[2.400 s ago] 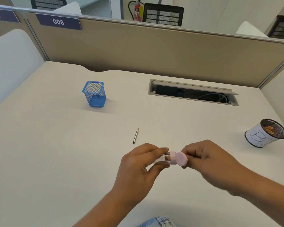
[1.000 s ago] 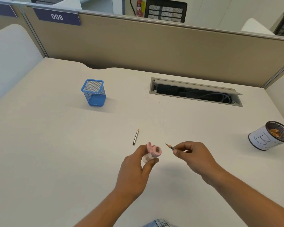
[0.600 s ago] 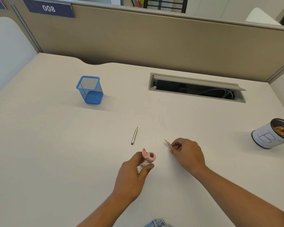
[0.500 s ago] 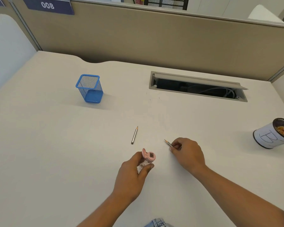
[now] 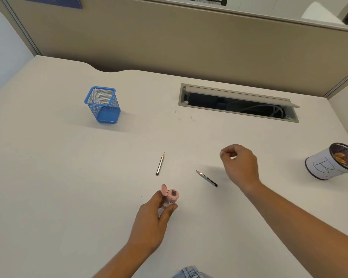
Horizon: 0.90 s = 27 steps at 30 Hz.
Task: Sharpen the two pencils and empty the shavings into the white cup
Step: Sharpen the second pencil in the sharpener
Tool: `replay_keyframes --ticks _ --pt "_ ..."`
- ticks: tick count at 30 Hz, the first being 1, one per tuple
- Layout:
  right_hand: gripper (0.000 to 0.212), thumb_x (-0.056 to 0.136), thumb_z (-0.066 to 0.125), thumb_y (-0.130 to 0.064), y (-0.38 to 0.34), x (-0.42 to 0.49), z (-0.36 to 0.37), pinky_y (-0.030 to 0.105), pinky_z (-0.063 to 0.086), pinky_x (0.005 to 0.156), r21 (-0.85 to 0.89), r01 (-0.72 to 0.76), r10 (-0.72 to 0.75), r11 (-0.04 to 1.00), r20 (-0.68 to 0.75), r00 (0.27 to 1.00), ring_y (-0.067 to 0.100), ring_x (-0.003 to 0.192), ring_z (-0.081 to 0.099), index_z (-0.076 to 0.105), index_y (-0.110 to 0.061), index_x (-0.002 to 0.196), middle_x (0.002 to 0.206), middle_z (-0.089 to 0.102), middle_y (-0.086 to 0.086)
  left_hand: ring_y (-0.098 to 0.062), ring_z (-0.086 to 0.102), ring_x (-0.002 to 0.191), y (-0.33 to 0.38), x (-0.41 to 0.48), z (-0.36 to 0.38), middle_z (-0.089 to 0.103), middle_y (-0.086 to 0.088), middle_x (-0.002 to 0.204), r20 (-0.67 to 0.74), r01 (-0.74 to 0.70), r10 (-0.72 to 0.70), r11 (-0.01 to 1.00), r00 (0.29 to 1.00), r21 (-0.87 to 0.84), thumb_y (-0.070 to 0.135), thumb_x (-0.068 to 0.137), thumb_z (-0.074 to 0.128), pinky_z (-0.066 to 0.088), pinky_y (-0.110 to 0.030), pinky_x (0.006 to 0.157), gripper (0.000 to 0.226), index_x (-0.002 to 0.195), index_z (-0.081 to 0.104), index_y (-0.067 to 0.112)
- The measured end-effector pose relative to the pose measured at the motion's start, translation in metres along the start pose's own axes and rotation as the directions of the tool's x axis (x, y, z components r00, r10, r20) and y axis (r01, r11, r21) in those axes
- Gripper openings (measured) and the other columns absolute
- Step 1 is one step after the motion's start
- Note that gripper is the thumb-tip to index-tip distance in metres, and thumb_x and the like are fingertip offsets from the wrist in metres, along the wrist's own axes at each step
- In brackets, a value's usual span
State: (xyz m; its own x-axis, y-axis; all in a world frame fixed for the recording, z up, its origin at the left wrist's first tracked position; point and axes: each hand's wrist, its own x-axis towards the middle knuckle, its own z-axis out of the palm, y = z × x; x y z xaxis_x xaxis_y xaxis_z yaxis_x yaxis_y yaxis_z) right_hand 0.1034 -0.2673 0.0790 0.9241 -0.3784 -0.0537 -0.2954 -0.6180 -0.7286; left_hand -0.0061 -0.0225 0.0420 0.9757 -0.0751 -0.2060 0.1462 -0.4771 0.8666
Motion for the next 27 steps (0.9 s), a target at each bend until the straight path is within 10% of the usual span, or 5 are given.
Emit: replay_keyframes --ticks 8,14,21,27 --pt "0.006 0.085 0.065 -0.025 -0.039 -0.028 0.064 0.023 0.051 0.063 -0.092 0.219 -0.175 0.971 0.349 0.921 0.006 0.068 0.064 0.066 -0.027 0.081 0.077 0.069 -0.013 0.031 0.047 0.096 -0.001 -0.012 -0.006 0.055 0.042 0.1 0.005 0.05 -0.05 0.999 0.999 0.003 0.034 0.098 0.052 0.036 0.008 0.071 0.026 0.101 0.043 0.059" --pt "0.037 0.095 0.053 -0.032 -0.054 -0.042 0.103 0.036 0.054 0.081 -0.257 0.479 -0.276 0.84 0.557 0.783 0.022 0.096 0.063 0.054 -0.035 0.132 0.122 0.053 -0.004 0.026 0.049 0.102 -0.01 -0.021 -0.014 0.058 0.038 0.106 -0.028 0.064 -0.065 0.997 0.997 -0.043 0.028 0.099 0.053 0.035 0.007 0.077 0.03 0.11 0.045 0.055" --pt "0.025 0.098 0.05 -0.033 -0.044 -0.051 0.114 0.034 0.049 0.063 -0.401 0.626 -0.39 0.668 0.528 0.754 0.025 0.089 0.061 0.062 -0.016 0.112 0.109 0.057 0.003 0.008 0.056 0.097 -0.013 -0.028 -0.016 0.065 0.025 0.104 -0.027 0.062 -0.064 0.997 0.998 -0.056 0.034 0.099 0.05 0.04 -0.001 0.075 0.022 0.111 0.049 0.052" --pt "0.012 0.085 0.061 -0.018 -0.042 -0.061 0.089 0.031 0.051 0.065 -0.325 0.426 -0.292 0.844 0.389 0.874 0.017 0.077 0.062 0.065 -0.022 0.096 0.088 0.068 -0.006 0.005 0.058 0.099 -0.005 -0.03 -0.019 0.066 0.027 0.104 -0.013 0.02 -0.021 0.999 1.0 -0.036 0.033 0.098 0.052 0.041 -0.004 0.076 0.024 0.114 0.052 0.052"
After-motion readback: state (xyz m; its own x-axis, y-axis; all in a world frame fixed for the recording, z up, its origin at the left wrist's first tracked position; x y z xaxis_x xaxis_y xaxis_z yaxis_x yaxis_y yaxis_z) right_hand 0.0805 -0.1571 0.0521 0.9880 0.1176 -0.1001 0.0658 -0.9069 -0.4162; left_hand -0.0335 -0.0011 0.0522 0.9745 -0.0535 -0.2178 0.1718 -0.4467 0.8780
